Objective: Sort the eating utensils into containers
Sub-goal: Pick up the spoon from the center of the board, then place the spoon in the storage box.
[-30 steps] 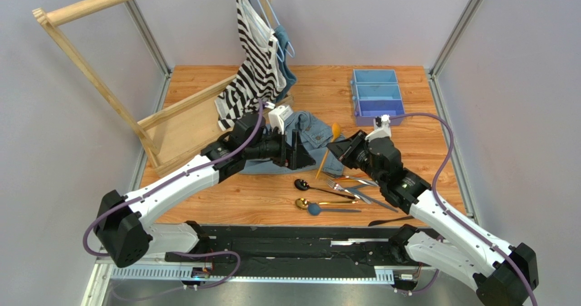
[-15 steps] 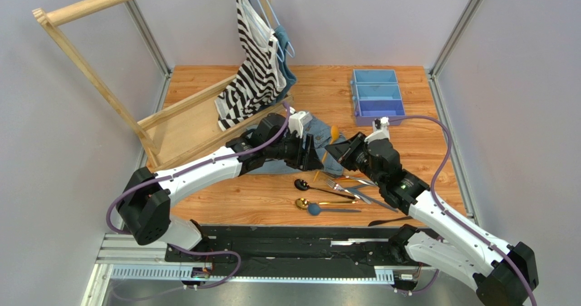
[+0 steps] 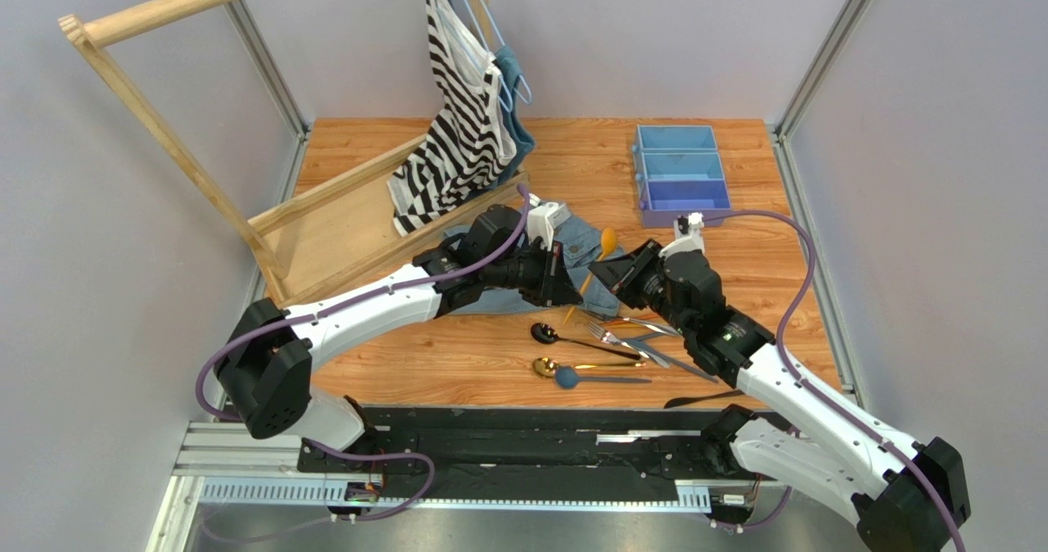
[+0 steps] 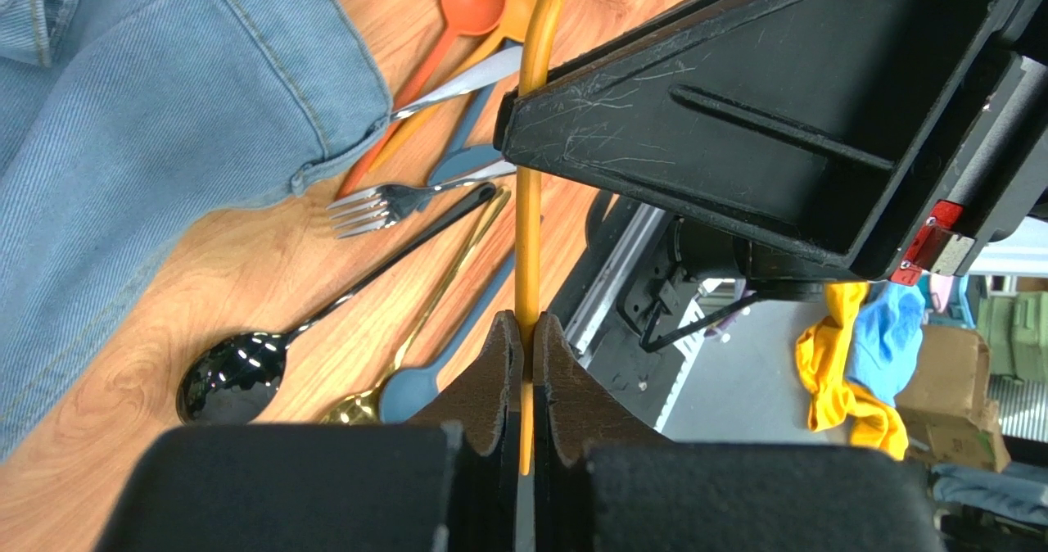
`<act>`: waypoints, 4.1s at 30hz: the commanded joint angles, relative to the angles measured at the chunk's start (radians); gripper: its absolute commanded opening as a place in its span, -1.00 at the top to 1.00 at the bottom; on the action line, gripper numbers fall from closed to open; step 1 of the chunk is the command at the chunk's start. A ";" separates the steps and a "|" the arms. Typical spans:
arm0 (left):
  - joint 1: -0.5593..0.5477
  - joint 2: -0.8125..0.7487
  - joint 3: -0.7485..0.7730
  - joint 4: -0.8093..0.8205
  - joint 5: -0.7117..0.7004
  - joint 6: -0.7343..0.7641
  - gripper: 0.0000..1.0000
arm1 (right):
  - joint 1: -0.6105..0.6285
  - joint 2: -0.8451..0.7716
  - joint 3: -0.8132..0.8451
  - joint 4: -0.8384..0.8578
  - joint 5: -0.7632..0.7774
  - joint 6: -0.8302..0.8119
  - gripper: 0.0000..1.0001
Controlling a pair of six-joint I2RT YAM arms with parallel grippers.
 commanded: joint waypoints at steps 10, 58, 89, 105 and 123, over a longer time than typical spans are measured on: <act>0.059 -0.021 0.035 -0.033 -0.022 0.018 1.00 | -0.023 -0.026 0.044 0.033 -0.188 -0.195 0.72; 0.171 -0.355 -0.218 0.297 0.602 -0.028 1.00 | -0.358 0.164 -0.046 1.085 -1.020 0.313 -0.41; 0.155 -0.476 -0.105 -0.192 0.001 0.220 -0.88 | -0.351 0.032 0.066 0.403 -0.908 -0.126 1.00; 0.156 -0.536 -0.083 -0.470 -0.668 0.255 -0.89 | -0.414 0.035 0.066 0.240 -0.469 -0.221 1.00; 0.155 -0.544 -0.108 -0.450 -0.566 0.258 -0.89 | -0.605 0.561 0.443 0.548 -0.402 -0.063 1.00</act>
